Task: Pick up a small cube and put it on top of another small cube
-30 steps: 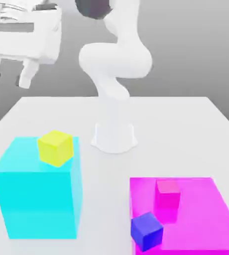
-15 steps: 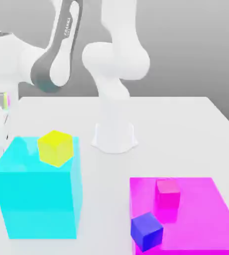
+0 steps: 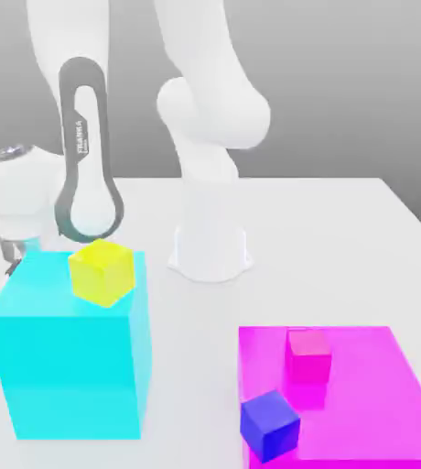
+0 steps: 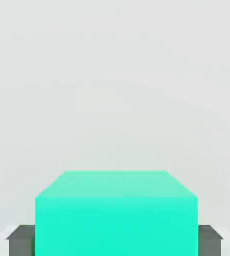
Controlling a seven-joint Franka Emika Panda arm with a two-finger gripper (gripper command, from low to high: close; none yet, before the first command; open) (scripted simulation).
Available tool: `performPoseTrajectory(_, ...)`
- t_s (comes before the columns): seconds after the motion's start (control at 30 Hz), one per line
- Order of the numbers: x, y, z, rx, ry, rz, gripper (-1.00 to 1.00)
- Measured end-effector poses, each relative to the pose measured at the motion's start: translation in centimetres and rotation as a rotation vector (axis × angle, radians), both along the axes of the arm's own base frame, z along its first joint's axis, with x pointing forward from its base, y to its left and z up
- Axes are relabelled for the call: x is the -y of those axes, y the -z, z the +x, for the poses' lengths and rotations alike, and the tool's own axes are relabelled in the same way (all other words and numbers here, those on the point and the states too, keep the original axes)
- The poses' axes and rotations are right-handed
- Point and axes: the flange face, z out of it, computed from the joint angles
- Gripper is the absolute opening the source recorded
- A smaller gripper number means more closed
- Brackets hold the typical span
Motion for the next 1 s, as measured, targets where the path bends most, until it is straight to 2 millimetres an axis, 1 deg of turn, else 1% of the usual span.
performPoseTrajectory(0.07, 0.0, 0.3, 0.0, 0.000, 0.000, 0.000, -1.00)
performPoseTrajectory(0.13, 0.1, -0.6, 0.1, 0.002, 0.001, 0.000, -1.00)
performPoseTrajectory(0.33, 0.1, -5.7, 0.0, 0.002, 0.002, 0.000, -1.00)
performPoseTrajectory(0.4, 1.4, -7.6, 0.9, 0.023, 0.008, -0.043, -1.00)
performPoseTrajectory(0.43, 2.0, -8.7, 2.3, 0.036, 0.003, -0.068, -1.00)
performPoseTrajectory(0.47, 1.5, -9.9, 5.0, 0.052, -0.038, -0.091, -1.00)
performPoseTrajectory(0.5, 0.5, -11.1, 8.2, 0.071, -0.089, -0.114, -1.00)
performPoseTrajectory(0.53, -0.1, -12.4, 10.7, 0.091, -0.118, -0.137, -1.00)
performPoseTrajectory(0.6, -1.0, -15.1, 14.8, 0.132, -0.144, -0.180, -1.00)
performPoseTrajectory(0.67, -2.7, -17.9, 19.0, 0.178, -0.176, -0.218, -1.00)
performPoseTrajectory(0.73, -5.0, -20.6, 22.9, 0.224, -0.198, -0.245, -1.00)
performPoseTrajectory(0.8, -8.2, -21.7, 25.7, 0.240, -0.203, -0.226, -1.00)
performPoseTrajectory(0.83, -9.6, -21.8, 26.6, 0.239, -0.195, -0.210, -1.00)
performPoseTrajectory(1.0, -17.0, -21.9, 30.1, 0.206, -0.156, -0.122, -1.00)
